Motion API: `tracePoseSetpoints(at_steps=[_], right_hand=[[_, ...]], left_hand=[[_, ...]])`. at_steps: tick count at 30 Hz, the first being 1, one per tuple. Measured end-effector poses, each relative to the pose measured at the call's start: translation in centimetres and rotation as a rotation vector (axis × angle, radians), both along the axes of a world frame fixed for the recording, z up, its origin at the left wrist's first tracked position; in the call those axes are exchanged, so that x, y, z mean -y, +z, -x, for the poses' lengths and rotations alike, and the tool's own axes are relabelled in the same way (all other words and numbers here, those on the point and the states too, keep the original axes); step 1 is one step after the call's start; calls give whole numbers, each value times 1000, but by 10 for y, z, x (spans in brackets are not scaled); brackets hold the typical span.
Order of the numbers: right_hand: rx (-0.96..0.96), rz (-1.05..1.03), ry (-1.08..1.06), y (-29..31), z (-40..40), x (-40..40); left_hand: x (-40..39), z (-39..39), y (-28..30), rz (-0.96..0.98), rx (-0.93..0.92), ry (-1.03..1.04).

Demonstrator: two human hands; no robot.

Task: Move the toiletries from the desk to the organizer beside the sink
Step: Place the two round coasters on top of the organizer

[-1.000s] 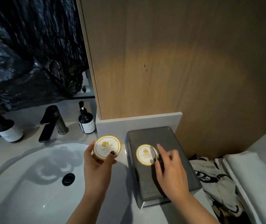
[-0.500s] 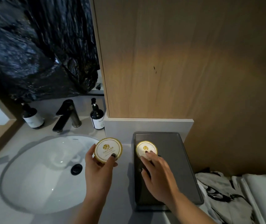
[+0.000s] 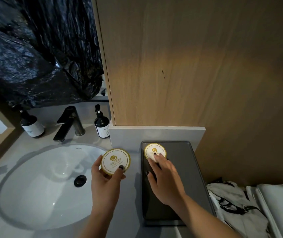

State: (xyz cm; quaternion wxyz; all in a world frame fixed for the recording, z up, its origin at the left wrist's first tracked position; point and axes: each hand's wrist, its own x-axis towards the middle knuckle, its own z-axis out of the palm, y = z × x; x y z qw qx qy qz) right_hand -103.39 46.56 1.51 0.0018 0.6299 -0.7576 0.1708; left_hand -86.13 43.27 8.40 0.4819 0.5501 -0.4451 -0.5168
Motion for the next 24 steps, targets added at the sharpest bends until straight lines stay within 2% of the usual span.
tracePoseSetpoints(at_steps=[8, 11, 13, 15, 17, 20, 22, 24], right_hand=[[105, -5, 4, -2, 1, -1], [216, 87, 2, 0, 2, -4], [402, 283, -42, 1, 0, -8], [661, 413, -186, 5, -4, -17], [1022, 435, -325, 11, -9, -26], [1617, 432, -391, 22, -7, -39], [1752, 325, -426, 28, -3, -45], [1694, 242, -437, 32, 1, -53]], left_hand=[[4, -1, -1, -5, 9, -70], [2, -1, -3, -14, 12, -137], [-2, 1, -6, -10, 13, -216], [-7, 6, -9, 1, 12, -302], [-11, 15, -13, 7, 7, -385], [-18, 30, -23, 31, -2, -475], [-21, 41, -36, 40, -2, -519], [-25, 50, -48, 40, 9, -548]])
